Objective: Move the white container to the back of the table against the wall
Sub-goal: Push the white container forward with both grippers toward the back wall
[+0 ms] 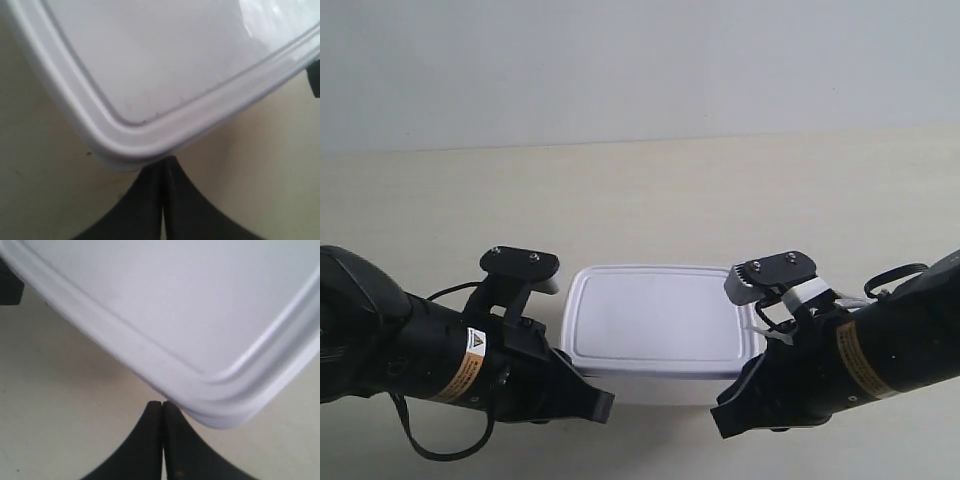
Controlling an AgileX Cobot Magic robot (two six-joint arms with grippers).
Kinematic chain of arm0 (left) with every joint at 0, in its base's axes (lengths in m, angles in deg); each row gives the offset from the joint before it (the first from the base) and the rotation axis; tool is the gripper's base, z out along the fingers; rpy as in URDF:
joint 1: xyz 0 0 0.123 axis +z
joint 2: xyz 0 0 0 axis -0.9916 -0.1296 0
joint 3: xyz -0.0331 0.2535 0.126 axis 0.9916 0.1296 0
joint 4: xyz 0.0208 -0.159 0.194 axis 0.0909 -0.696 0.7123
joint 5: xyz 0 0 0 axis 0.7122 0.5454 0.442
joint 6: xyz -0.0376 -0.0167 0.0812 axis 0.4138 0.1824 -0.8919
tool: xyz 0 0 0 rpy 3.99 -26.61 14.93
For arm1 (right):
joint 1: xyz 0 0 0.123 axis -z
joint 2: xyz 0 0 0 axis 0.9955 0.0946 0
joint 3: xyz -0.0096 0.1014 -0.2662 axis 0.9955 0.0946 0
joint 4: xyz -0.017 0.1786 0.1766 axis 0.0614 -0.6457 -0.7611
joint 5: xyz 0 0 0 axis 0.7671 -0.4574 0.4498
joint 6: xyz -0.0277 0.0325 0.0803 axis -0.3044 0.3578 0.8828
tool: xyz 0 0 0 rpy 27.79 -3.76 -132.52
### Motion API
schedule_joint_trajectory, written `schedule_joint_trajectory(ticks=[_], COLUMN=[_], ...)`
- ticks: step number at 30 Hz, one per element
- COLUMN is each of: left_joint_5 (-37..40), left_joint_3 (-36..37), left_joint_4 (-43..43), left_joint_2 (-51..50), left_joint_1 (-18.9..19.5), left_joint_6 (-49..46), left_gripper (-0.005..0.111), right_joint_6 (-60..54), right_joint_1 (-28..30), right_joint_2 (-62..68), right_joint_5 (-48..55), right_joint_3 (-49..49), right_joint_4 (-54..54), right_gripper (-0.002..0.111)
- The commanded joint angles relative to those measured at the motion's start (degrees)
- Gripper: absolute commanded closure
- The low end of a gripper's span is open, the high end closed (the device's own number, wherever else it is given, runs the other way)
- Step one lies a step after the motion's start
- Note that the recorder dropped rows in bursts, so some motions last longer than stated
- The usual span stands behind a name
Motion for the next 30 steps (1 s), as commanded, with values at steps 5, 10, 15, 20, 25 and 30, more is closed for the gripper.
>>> schedule_joint_trajectory(ticks=[5, 10, 15, 20, 25, 30], left_joint_5=[5.2, 5.9, 8.1, 8.1, 8.1, 8.1], left_joint_3=[-1.6, -2.4, -2.4, -2.6, -3.5, -4.5], left_joint_4=[0.1, 0.1, 0.1, 0.1, 0.1, 0.1], left_joint_2=[-0.6, -0.6, -0.6, -0.7, -2.0, -3.8], left_joint_1=[-0.2, -0.2, -0.2, -0.2, -0.2, -0.2], left_joint_6=[-0.5, -0.7, -0.8, -1.1, -1.1, -1.1], left_gripper=[0.107, 0.107, 0.107, 0.107, 0.107, 0.107], right_joint_6=[-0.2, -0.2, -0.2, -0.2, -0.2, -0.2], right_joint_1=[-0.1, -0.1, -0.1, -0.1, -0.1, -0.1], right_joint_2=[0.3, 0.3, 0.3, 0.3, 0.3, 0.3], right_joint_5=[4.7, 5.4, 5.5, 5.0, 3.9, 4.1], right_joint_3=[0.2, 0.0, -0.7, -1.1, -1.3, -1.3], right_joint_4=[-0.1, -0.1, -0.1, -0.1, -0.3, -0.6], right_gripper=[0.108, 0.108, 0.108, 0.108, 0.108, 0.108])
